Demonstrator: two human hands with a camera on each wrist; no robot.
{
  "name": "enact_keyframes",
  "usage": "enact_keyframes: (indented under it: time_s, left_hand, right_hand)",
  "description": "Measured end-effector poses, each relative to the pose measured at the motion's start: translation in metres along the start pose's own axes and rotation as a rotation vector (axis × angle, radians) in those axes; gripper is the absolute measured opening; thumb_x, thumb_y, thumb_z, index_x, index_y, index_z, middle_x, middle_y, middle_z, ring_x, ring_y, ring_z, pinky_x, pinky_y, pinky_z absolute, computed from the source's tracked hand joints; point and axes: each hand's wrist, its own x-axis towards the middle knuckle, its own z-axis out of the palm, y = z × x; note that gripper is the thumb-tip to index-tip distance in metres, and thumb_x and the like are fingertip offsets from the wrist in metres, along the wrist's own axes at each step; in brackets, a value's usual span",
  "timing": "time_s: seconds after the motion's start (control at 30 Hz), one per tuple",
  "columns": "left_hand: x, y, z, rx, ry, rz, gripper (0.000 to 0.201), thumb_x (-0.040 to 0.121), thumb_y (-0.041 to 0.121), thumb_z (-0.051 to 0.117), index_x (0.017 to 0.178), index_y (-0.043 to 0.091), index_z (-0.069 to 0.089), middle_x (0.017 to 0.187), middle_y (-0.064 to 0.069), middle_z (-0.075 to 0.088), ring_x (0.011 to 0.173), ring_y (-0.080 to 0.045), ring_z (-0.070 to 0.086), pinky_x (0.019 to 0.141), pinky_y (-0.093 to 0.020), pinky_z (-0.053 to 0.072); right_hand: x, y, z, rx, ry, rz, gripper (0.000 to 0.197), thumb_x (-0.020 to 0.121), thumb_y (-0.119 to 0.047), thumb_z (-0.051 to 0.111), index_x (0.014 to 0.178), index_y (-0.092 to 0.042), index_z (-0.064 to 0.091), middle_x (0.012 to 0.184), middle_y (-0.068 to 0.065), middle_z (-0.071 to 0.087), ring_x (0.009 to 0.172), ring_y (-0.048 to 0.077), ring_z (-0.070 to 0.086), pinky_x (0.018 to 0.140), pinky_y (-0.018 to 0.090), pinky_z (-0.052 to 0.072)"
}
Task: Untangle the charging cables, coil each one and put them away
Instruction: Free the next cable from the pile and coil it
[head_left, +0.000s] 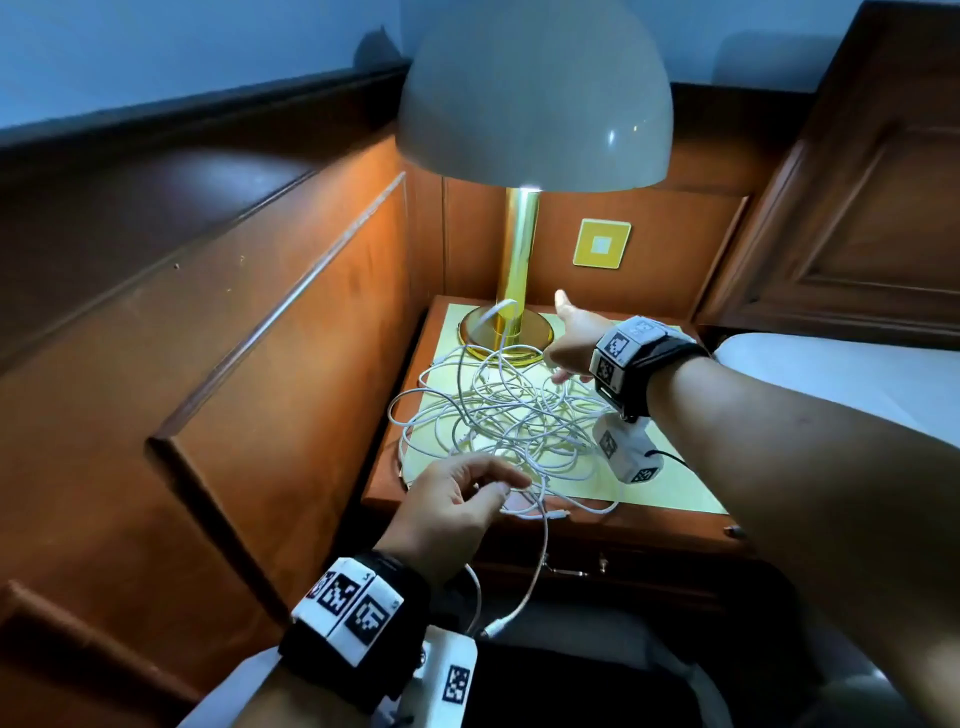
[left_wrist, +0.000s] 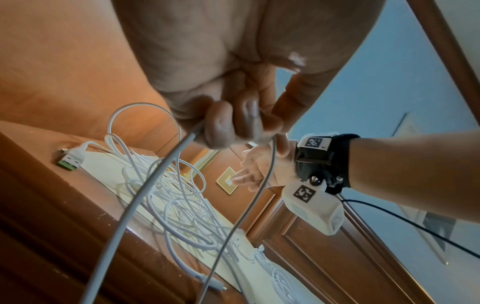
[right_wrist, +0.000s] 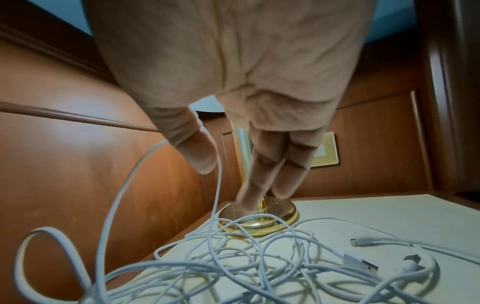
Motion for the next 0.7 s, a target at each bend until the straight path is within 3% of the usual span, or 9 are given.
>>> enact_keyframes:
  time_s: [0.07, 0.13, 0.2, 0.23, 0.33, 0.43, 0.5, 0.57, 0.7]
  left_hand:
    - [0.003, 0.000, -0.001, -0.077, 0.042, 0.002, 0.018, 0.086, 0.016, 0.058, 0.092, 0.013, 0.074, 0.058, 0.010, 0.053, 0.052, -0.009, 0.043, 0.049, -0.018, 0.034]
    - [0.005, 0.000, -0.002, -0.105, 0.085, 0.041, 0.020, 0.083, 0.016, 0.056, 0.093, 0.010, 0.073, 0.064, 0.005, 0.058, 0.058, -0.008, 0.050, 0.056, -0.016, 0.039]
    - [0.005, 0.003, 0.000, -0.148, 0.107, 0.080, 0.018, 0.083, 0.014, 0.056, 0.093, 0.010, 0.070, 0.069, -0.001, 0.062, 0.062, -0.008, 0.053, 0.061, -0.015, 0.041]
    - [0.005, 0.003, 0.001, -0.164, 0.119, 0.099, 0.017, 0.084, 0.013, 0.056, 0.094, 0.011, 0.070, 0.070, -0.002, 0.063, 0.063, -0.009, 0.053, 0.061, -0.017, 0.040]
    - [0.002, 0.009, 0.004, -0.206, 0.152, 0.185, 0.014, 0.088, 0.011, 0.056, 0.094, 0.012, 0.069, 0.072, -0.003, 0.066, 0.063, -0.020, 0.050, 0.059, -0.025, 0.039]
    - [-0.007, 0.020, 0.008, -0.262, 0.177, 0.271, 0.009, 0.091, 0.009, 0.058, 0.095, 0.011, 0.066, 0.076, -0.007, 0.068, 0.056, -0.019, 0.045, 0.052, -0.024, 0.038]
    - [-0.015, 0.028, 0.012, -0.272, 0.226, 0.309, 0.014, 0.097, 0.002, 0.057, 0.094, 0.013, 0.064, 0.077, -0.008, 0.068, 0.052, -0.013, 0.041, 0.048, -0.022, 0.036]
    - [-0.023, 0.036, 0.014, -0.329, 0.312, 0.323, 0.017, 0.099, -0.002, 0.053, 0.094, 0.013, 0.061, 0.077, -0.004, 0.066, 0.050, -0.012, 0.037, 0.045, -0.021, 0.032]
    - [-0.030, 0.043, 0.013, -0.449, 0.559, 0.254, 0.018, 0.101, 0.004, 0.053, 0.095, 0.019, 0.062, 0.076, 0.005, 0.066, 0.050, -0.008, 0.034, 0.046, -0.020, 0.030]
  right_hand:
    - [-0.001, 0.002, 0.001, -0.155, -0.014, -0.023, 0.094, 0.084, -0.004, 0.055, 0.159, -0.022, 0.003, 0.107, 0.009, 0.066, 0.070, 0.016, 0.060, 0.043, 0.020, 0.039]
    - [-0.008, 0.004, 0.001, -0.271, -0.010, -0.077, 0.075, 0.084, -0.009, 0.059, 0.154, -0.019, 0.033, 0.119, 0.006, 0.066, 0.094, 0.021, 0.060, 0.062, 0.021, 0.045]
    - [-0.020, 0.007, -0.001, -0.232, -0.065, -0.163, 0.049, 0.086, -0.007, 0.058, 0.133, -0.021, 0.060, 0.124, 0.003, 0.067, 0.111, 0.021, 0.061, 0.086, 0.026, 0.048]
    - [-0.031, 0.009, -0.002, -0.159, -0.123, -0.194, 0.038, 0.087, -0.006, 0.058, 0.120, -0.022, 0.067, 0.120, 0.002, 0.069, 0.112, 0.021, 0.061, 0.088, 0.028, 0.048]
    - [-0.081, 0.019, 0.001, 0.119, -0.378, -0.173, 0.022, 0.088, -0.018, 0.053, 0.104, -0.023, 0.069, 0.107, 0.001, 0.073, 0.102, 0.016, 0.065, 0.075, 0.029, 0.045]
    - [-0.132, 0.036, 0.008, 0.186, -0.461, -0.230, 0.033, 0.097, -0.035, 0.048, 0.106, -0.014, 0.072, 0.097, 0.005, 0.075, 0.091, 0.011, 0.064, 0.078, 0.024, 0.045]
    - [-0.162, 0.047, 0.007, 0.224, -0.422, -0.250, 0.048, 0.104, -0.043, 0.040, 0.091, -0.009, 0.073, 0.072, 0.006, 0.070, 0.077, 0.019, 0.066, 0.081, 0.030, 0.046]
    - [-0.190, 0.059, -0.003, 0.346, -0.334, -0.207, 0.053, 0.098, -0.056, 0.046, 0.074, -0.011, 0.063, 0.053, -0.002, 0.053, 0.054, 0.018, 0.059, 0.071, 0.034, 0.048]
    - [-0.244, 0.083, -0.039, 0.651, -0.222, -0.082, 0.038, 0.099, -0.039, 0.055, 0.072, -0.015, 0.043, 0.057, -0.001, 0.033, 0.042, 0.013, 0.033, 0.042, 0.028, 0.043]
